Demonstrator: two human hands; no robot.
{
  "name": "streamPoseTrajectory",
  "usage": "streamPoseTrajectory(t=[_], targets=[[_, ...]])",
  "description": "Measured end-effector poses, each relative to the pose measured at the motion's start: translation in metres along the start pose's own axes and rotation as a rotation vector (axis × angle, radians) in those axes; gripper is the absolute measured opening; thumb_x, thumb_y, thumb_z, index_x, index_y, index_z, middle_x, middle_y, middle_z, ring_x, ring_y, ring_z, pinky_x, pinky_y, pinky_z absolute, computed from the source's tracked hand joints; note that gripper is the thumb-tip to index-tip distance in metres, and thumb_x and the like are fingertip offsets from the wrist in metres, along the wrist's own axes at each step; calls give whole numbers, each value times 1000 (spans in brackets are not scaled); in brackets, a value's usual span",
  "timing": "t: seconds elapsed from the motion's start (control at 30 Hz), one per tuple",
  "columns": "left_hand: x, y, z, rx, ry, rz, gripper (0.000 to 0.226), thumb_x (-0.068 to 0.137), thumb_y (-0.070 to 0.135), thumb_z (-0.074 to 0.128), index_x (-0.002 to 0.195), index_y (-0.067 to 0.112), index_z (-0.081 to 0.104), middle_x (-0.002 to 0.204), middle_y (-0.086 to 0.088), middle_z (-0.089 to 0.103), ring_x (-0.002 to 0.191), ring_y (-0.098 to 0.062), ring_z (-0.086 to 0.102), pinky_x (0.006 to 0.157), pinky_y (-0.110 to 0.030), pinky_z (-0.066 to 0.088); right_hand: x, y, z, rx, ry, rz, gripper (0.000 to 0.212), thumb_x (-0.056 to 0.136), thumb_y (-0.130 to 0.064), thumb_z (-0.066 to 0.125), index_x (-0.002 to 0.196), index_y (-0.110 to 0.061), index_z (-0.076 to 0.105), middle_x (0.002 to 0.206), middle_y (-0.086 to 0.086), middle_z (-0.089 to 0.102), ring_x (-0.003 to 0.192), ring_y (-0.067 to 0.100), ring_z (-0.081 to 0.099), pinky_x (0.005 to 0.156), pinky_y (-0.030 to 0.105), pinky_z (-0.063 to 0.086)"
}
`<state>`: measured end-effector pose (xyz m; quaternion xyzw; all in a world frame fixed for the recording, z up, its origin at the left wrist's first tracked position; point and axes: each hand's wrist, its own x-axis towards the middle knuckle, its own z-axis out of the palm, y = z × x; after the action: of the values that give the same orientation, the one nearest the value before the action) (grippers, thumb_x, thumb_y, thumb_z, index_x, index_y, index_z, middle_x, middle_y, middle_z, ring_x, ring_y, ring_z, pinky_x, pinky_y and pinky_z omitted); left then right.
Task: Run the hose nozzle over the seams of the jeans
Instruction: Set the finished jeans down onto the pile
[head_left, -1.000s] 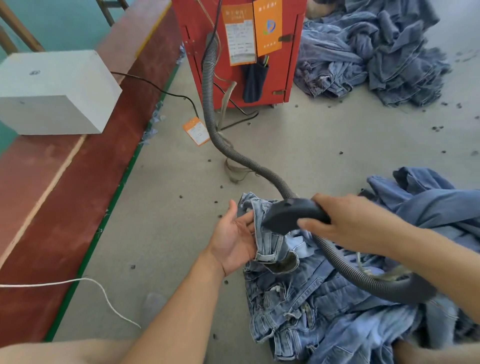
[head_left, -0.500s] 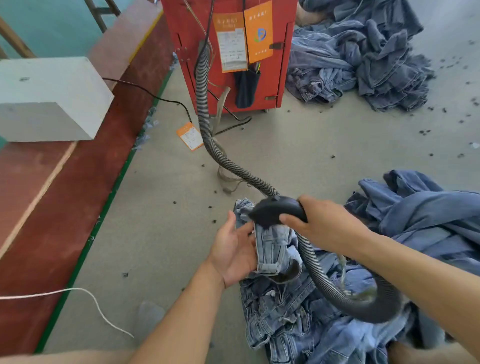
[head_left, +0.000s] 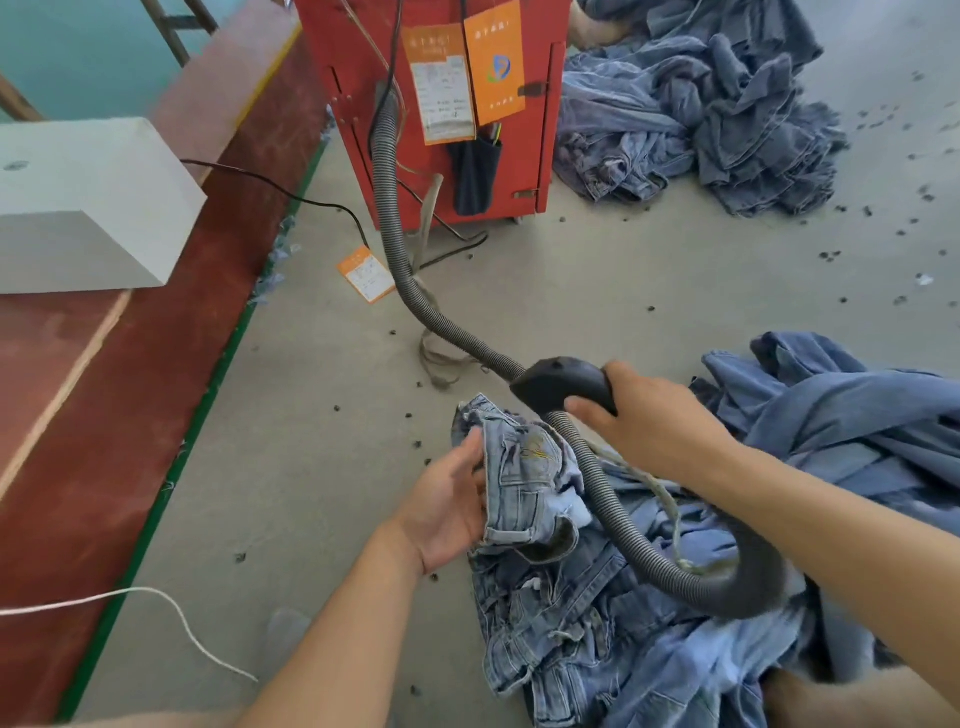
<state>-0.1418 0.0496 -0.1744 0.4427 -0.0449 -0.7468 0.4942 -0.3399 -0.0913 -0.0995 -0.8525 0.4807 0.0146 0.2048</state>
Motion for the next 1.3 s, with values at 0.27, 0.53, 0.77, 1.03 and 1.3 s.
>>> streamPoseTrajectory(t=[0.27, 0.53, 0.77, 1.03, 1.3], targets=[[50, 71, -26, 509, 537, 276, 27, 96, -1, 61, 121, 7, 68, 104, -10, 78, 83, -20, 75, 70, -35, 61, -15, 33, -47, -285, 311, -362, 49, 93, -67, 45, 115, -25, 54, 75, -2, 62, 54, 26, 57, 45, 31, 40], [77, -7, -80, 1008, 799, -34, 16, 98, 9, 49, 90, 15, 62, 94, -15, 63, 89, -33, 63, 80, -43, 54, -17, 49, -34, -349, 170, -348, 52, 93, -57, 48, 124, -17, 62, 79, 4, 55, 62, 31, 57, 52, 45, 52], [113, -67, -85, 969, 609, -263, 52, 104, 35, 49, 149, 10, 44, 147, -13, 54, 133, -32, 53, 111, -40, 43, -6, 77, -14, -399, 1, -215, 55, 91, -64, 39, 127, -25, 57, 79, -3, 54, 69, 27, 59, 60, 45, 53], [99, -74, -88, 859, 271, -376, 33, 85, 40, 72, 115, 28, 64, 112, 3, 72, 103, -15, 68, 92, -33, 53, 20, 84, -6, -387, -72, -148, 47, 89, -69, 44, 127, -41, 49, 86, -11, 59, 80, 21, 63, 65, 41, 55], [100, -66, -92, 688, 484, -205, 19, 91, 5, 63, 96, 21, 72, 91, 1, 76, 83, -14, 69, 70, -24, 53, 30, 67, -7, -363, -152, -100, 41, 92, -66, 48, 124, -41, 46, 93, -12, 61, 87, 18, 65, 72, 38, 53]])
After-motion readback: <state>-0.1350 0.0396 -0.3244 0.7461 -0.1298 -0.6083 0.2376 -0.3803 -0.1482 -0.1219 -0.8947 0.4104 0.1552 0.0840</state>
